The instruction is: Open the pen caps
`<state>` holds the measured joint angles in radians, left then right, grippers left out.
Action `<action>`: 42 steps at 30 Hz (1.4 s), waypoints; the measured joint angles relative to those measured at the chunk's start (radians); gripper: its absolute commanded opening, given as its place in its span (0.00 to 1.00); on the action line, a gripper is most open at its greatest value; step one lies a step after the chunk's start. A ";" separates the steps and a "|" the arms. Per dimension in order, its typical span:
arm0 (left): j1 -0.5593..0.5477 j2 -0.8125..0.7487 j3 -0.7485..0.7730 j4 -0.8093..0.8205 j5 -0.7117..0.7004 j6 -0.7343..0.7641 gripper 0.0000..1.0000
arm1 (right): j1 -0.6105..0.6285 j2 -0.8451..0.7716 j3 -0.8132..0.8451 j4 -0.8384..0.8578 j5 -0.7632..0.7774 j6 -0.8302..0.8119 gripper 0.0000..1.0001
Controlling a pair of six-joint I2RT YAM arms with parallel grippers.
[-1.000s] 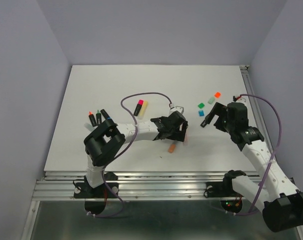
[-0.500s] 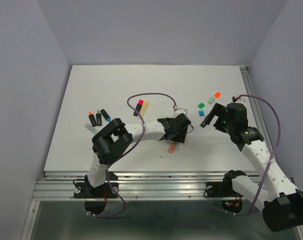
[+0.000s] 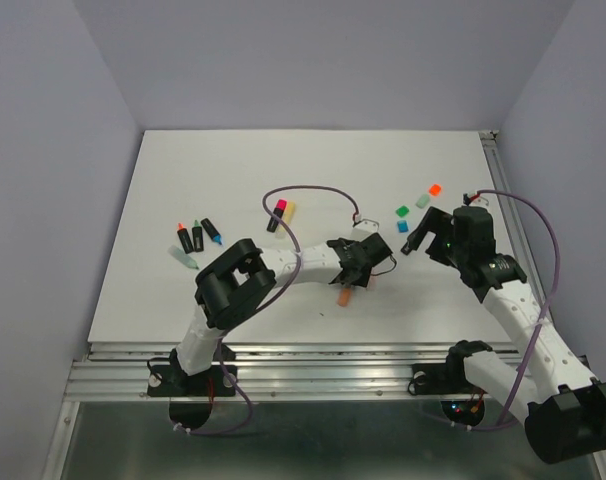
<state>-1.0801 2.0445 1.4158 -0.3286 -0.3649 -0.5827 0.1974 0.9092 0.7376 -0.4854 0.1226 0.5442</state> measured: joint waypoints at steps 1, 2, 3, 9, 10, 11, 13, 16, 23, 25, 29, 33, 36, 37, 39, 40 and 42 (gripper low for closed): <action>-0.001 0.002 0.003 -0.003 -0.005 -0.003 0.50 | 0.000 0.000 0.000 0.000 0.000 0.002 1.00; -0.003 0.004 0.005 -0.005 -0.009 -0.009 0.46 | 0.000 0.000 0.000 0.000 0.000 0.002 1.00; -0.005 0.005 0.006 -0.003 -0.011 -0.013 0.39 | 0.000 0.000 0.000 0.000 0.000 0.002 1.00; -0.008 0.006 0.006 -0.001 -0.019 -0.031 0.00 | 0.000 -0.003 0.000 0.000 -0.011 -0.001 1.00; -0.008 0.006 0.006 -0.001 -0.019 -0.032 0.00 | 0.000 -0.007 0.000 0.000 -0.013 -0.002 1.00; -0.008 0.006 0.006 -0.001 -0.021 -0.036 0.00 | 0.000 -0.014 0.000 0.000 -0.015 -0.003 1.00; -0.008 0.006 0.006 -0.003 -0.031 -0.051 0.00 | 0.000 -0.041 0.000 0.002 -0.019 -0.007 1.00; -0.005 0.002 0.004 -0.013 -0.058 -0.089 0.00 | 0.000 -0.095 -0.012 0.033 -0.045 -0.014 1.00; 0.042 -0.150 -0.098 -0.070 -0.150 -0.198 0.00 | 0.000 -0.192 -0.103 0.156 -0.280 -0.016 1.00; 0.061 -0.237 -0.128 -0.060 -0.172 -0.232 0.00 | 0.000 -0.190 -0.114 0.173 -0.360 -0.003 1.00; 0.102 -0.400 -0.154 -0.021 -0.190 -0.293 0.00 | 0.013 -0.214 -0.149 0.207 -0.502 0.029 1.00; 0.121 -0.441 -0.155 0.040 -0.177 -0.319 0.00 | 0.100 -0.188 -0.149 0.251 -0.547 0.036 1.00; 0.120 -0.434 -0.155 0.048 -0.157 -0.333 0.00 | 0.206 -0.132 -0.146 0.292 -0.526 0.037 1.00; 0.120 -0.433 -0.155 0.048 -0.154 -0.338 0.00 | 0.249 -0.099 -0.143 0.299 -0.508 0.035 1.00; 0.120 -0.433 -0.155 0.048 -0.147 -0.354 0.00 | 0.317 -0.035 -0.143 0.314 -0.487 0.032 1.00; 0.120 -0.433 -0.155 0.048 -0.143 -0.364 0.00 | 0.334 -0.012 -0.143 0.322 -0.477 0.031 1.00; 0.120 -0.433 -0.155 0.050 -0.135 -0.384 0.00 | 0.350 0.036 -0.143 0.346 -0.462 0.031 0.99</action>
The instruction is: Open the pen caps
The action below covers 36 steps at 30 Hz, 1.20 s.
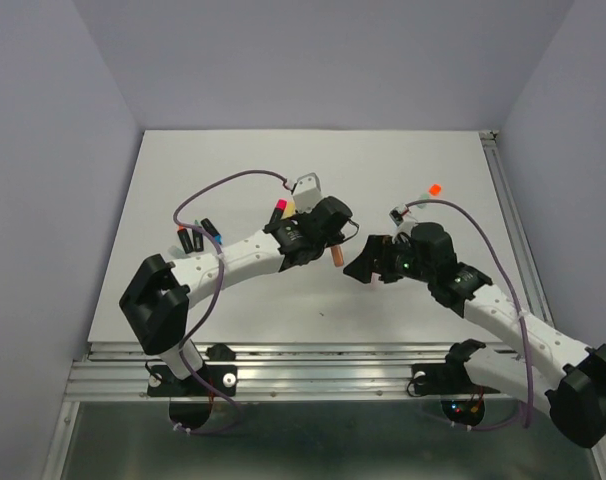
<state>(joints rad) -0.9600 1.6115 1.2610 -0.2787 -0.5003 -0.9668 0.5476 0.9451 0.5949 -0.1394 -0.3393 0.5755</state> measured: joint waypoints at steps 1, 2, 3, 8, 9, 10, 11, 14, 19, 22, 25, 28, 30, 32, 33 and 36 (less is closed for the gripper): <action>0.000 0.000 0.000 0.001 0.002 -0.010 0.00 | 0.005 0.020 0.001 0.014 0.004 0.000 0.98; 0.000 -0.002 -0.005 0.009 0.004 -0.019 0.00 | 0.013 0.034 0.002 0.023 0.016 0.001 0.97; 0.000 -0.005 -0.010 0.014 0.006 -0.024 0.00 | 0.018 0.056 0.004 0.049 0.027 0.002 0.97; 0.000 -0.039 -0.062 0.034 0.027 -0.055 0.00 | 0.085 0.109 0.007 0.150 0.053 0.005 0.92; 0.000 -0.046 -0.073 0.043 0.032 -0.064 0.00 | 0.094 0.116 0.011 0.166 0.055 0.004 0.89; 0.000 -0.050 -0.079 0.047 0.036 -0.068 0.00 | 0.103 0.127 0.018 0.179 0.056 0.005 0.87; 0.000 -0.054 -0.083 0.051 0.040 -0.071 0.00 | 0.110 0.140 0.026 0.188 0.058 0.005 0.84; 0.000 -0.065 -0.095 0.064 0.055 -0.085 0.00 | 0.124 0.176 0.043 0.224 0.068 0.005 0.75; 0.000 -0.087 -0.117 0.084 0.060 -0.093 0.00 | 0.139 0.206 0.043 0.246 0.085 0.021 0.53; 0.000 -0.095 -0.124 0.088 0.060 -0.098 0.00 | 0.148 0.211 0.043 0.261 0.087 0.032 0.36; 0.000 -0.104 -0.127 0.088 0.057 -0.100 0.00 | 0.152 0.214 0.043 0.266 0.098 0.046 0.19; 0.002 -0.126 -0.136 0.085 0.047 -0.103 0.00 | 0.148 0.223 0.043 0.263 0.103 0.063 0.02; 0.010 -0.134 -0.139 0.084 0.044 -0.105 0.00 | 0.149 0.221 0.043 0.270 0.094 0.069 0.01; 0.017 -0.146 -0.140 0.080 0.046 -0.105 0.00 | 0.151 0.218 0.043 0.277 0.090 0.074 0.01; 0.023 -0.151 -0.140 0.079 0.055 -0.105 0.00 | 0.153 0.213 0.043 0.279 0.089 0.076 0.01; 0.051 -0.180 -0.141 0.077 0.093 -0.104 0.00 | 0.153 0.182 0.043 0.284 0.090 0.077 0.01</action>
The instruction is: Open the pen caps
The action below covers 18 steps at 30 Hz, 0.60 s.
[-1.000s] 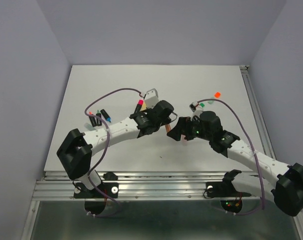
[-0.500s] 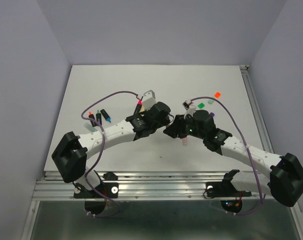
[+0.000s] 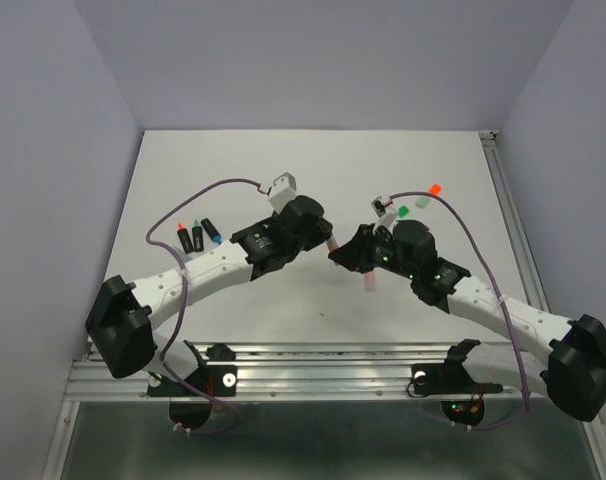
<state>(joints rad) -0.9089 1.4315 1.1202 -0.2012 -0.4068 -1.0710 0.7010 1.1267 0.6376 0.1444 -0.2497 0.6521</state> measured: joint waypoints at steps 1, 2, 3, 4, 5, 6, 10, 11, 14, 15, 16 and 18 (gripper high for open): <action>0.011 -0.012 0.000 0.000 0.024 -0.001 0.00 | 0.000 -0.012 -0.003 0.003 0.000 0.000 0.01; 0.022 -0.028 0.000 0.000 0.042 0.001 0.00 | 0.000 -0.039 -0.013 0.013 0.000 0.000 0.01; 0.031 -0.035 -0.001 0.011 0.006 0.013 0.00 | 0.000 -0.056 -0.019 0.008 -0.034 0.000 0.01; 0.082 -0.042 -0.001 0.033 -0.033 0.026 0.00 | 0.011 -0.098 -0.042 -0.014 -0.088 0.001 0.01; 0.128 -0.044 -0.002 0.043 -0.057 0.034 0.00 | 0.024 -0.130 -0.057 -0.030 -0.124 0.001 0.01; 0.179 -0.044 -0.002 0.050 -0.074 0.044 0.00 | 0.033 -0.156 -0.071 -0.045 -0.158 0.002 0.01; 0.409 -0.037 -0.021 0.064 -0.134 0.091 0.00 | 0.051 -0.225 -0.122 -0.085 -0.280 0.010 0.01; 0.445 -0.035 -0.027 0.067 -0.143 0.113 0.00 | 0.051 -0.231 -0.129 -0.090 -0.283 0.010 0.01; 0.478 -0.034 -0.037 0.068 -0.148 0.169 0.00 | 0.051 -0.248 -0.134 -0.141 -0.269 0.010 0.01; 0.480 -0.034 -0.039 0.071 -0.145 0.196 0.00 | 0.051 -0.250 -0.134 -0.155 -0.249 0.010 0.01; 0.486 -0.033 -0.039 0.070 -0.139 0.230 0.00 | 0.051 -0.249 -0.134 -0.172 -0.226 0.009 0.01; 0.492 -0.027 -0.039 0.068 -0.135 0.284 0.00 | 0.051 -0.232 -0.130 -0.212 -0.175 0.007 0.01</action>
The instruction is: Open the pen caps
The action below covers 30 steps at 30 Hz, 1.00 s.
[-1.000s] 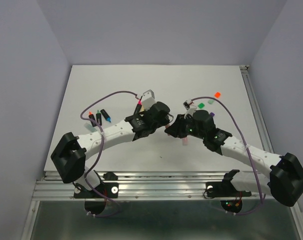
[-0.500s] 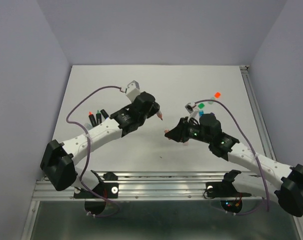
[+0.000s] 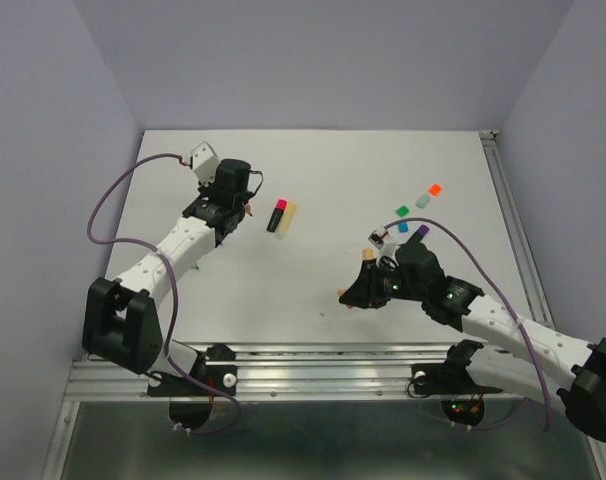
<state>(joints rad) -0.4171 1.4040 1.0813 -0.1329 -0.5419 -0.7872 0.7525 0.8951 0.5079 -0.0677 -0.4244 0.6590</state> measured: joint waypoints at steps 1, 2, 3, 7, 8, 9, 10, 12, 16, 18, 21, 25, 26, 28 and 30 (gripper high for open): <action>0.008 0.006 0.001 -0.008 0.004 0.029 0.00 | 0.000 0.024 0.010 -0.028 0.036 -0.001 0.01; 0.019 0.020 0.004 -0.021 0.006 0.056 0.00 | 0.000 0.058 0.023 -0.055 0.066 -0.003 0.01; 0.031 0.035 0.008 -0.035 0.007 0.070 0.00 | 0.000 0.087 0.034 -0.073 0.097 -0.005 0.01; 0.069 0.101 0.013 -0.085 0.010 0.113 0.00 | -0.008 0.148 0.067 -0.135 0.191 -0.018 0.01; 0.074 0.109 0.013 -0.093 0.016 0.124 0.00 | -0.014 0.148 0.075 -0.149 0.212 -0.023 0.01; 0.077 0.118 0.010 -0.097 0.026 0.138 0.00 | -0.021 0.146 0.084 -0.158 0.232 -0.028 0.01; 0.077 0.118 0.005 -0.095 0.035 0.152 0.00 | -0.030 0.146 0.095 -0.170 0.253 -0.034 0.01; 0.077 0.118 -0.002 -0.092 0.043 0.177 0.00 | -0.061 0.146 0.119 -0.186 0.285 -0.041 0.01; 0.077 0.154 -0.001 -0.097 0.034 0.217 0.05 | -0.155 0.146 0.144 -0.187 0.301 -0.060 0.01; 0.077 0.198 0.002 -0.103 0.023 0.229 0.07 | -0.200 0.147 0.144 -0.191 0.301 -0.064 0.01; 0.079 0.291 0.031 -0.132 0.009 0.233 0.10 | -0.245 0.153 0.144 -0.195 0.314 -0.076 0.01; 0.085 0.380 0.070 -0.156 0.009 0.233 0.25 | -0.266 0.176 0.144 -0.204 0.343 -0.092 0.01; 0.087 0.400 0.083 -0.158 0.009 0.233 0.28 | -0.272 0.181 0.144 -0.210 0.350 -0.095 0.01; 0.090 0.421 0.097 -0.163 0.010 0.232 0.42 | -0.286 0.187 0.144 -0.217 0.359 -0.099 0.01; 0.094 0.423 0.100 -0.167 0.009 0.231 0.55 | -0.313 0.192 0.148 -0.218 0.373 -0.103 0.01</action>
<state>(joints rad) -0.3233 1.8271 1.1809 -0.2996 -0.5331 -0.5564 0.4397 1.0874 0.6559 -0.2859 -0.0517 0.5556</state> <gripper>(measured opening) 0.393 0.284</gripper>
